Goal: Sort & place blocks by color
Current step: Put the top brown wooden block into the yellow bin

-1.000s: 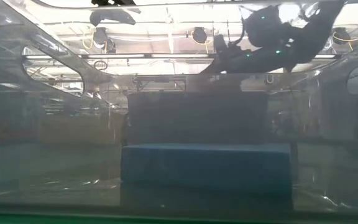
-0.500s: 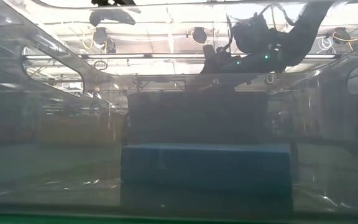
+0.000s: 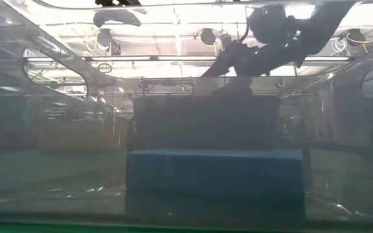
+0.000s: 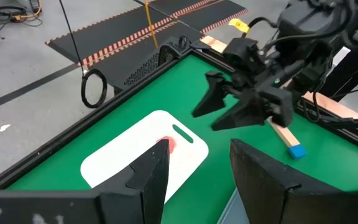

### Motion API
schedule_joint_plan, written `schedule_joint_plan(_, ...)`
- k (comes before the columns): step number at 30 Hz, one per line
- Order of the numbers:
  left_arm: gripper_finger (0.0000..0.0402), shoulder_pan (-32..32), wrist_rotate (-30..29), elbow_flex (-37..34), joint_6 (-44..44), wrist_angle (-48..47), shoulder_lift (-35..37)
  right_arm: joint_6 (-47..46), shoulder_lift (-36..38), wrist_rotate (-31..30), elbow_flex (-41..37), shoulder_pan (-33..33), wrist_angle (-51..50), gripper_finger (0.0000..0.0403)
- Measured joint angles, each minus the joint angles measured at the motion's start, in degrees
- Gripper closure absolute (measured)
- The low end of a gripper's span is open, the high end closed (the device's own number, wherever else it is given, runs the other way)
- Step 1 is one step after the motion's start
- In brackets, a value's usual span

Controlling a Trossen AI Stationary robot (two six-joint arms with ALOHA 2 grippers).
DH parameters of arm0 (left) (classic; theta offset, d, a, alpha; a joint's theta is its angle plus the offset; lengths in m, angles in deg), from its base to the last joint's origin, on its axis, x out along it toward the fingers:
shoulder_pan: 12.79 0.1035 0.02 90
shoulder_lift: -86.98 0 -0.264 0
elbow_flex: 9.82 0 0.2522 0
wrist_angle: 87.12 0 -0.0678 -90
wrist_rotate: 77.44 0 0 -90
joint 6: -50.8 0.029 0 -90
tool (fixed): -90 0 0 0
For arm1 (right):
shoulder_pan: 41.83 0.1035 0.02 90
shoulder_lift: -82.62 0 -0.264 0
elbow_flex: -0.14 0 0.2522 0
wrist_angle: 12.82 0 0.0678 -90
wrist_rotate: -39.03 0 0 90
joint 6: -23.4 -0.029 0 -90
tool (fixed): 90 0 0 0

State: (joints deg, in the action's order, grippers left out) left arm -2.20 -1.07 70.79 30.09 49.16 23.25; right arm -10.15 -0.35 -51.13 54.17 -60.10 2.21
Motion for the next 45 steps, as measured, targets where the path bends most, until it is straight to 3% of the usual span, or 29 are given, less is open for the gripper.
schedule_joint_plan(8,0.0231,0.0,-0.02,0.0,2.41,-0.02,0.0,-3.07,14.6,3.44,0.0,4.84,-31.63,0.0151)
schedule_joint_plan(15,0.0231,0.0,-0.02,-0.01,2.58,-0.02,0.0,-26.61,23.54,3.72,0.0,9.43,-55.38,0.0152)
schedule_joint_plan(18,0.0231,0.0,-0.02,0.0,2.88,-0.02,0.0,-33.09,25.45,6.85,0.0,10.61,-61.96,0.0152)
schedule_joint_plan(25,0.0231,0.0,-0.01,0.0,3.0,-0.05,0.0,-42.81,26.4,16.68,0.0,14.07,-70.8,0.0152)
schedule_joint_plan(30,0.0231,0.0,0.0,0.0,2.98,-0.45,0.0,-48.82,26.39,19.87,0.0,16.95,-73.51,0.0152)
schedule_joint_plan(39,0.0231,0.0,0.0,0.0,2.98,-3.98,0.0,-65.49,26.39,19.31,0.0,20.24,-82.59,0.0152)
schedule_joint_plan(45,0.0231,0.0,0.0,-0.01,4.55,-5.07,0.0,-79.41,26.39,10.91,-0.02,21.7,-88.24,0.0152)
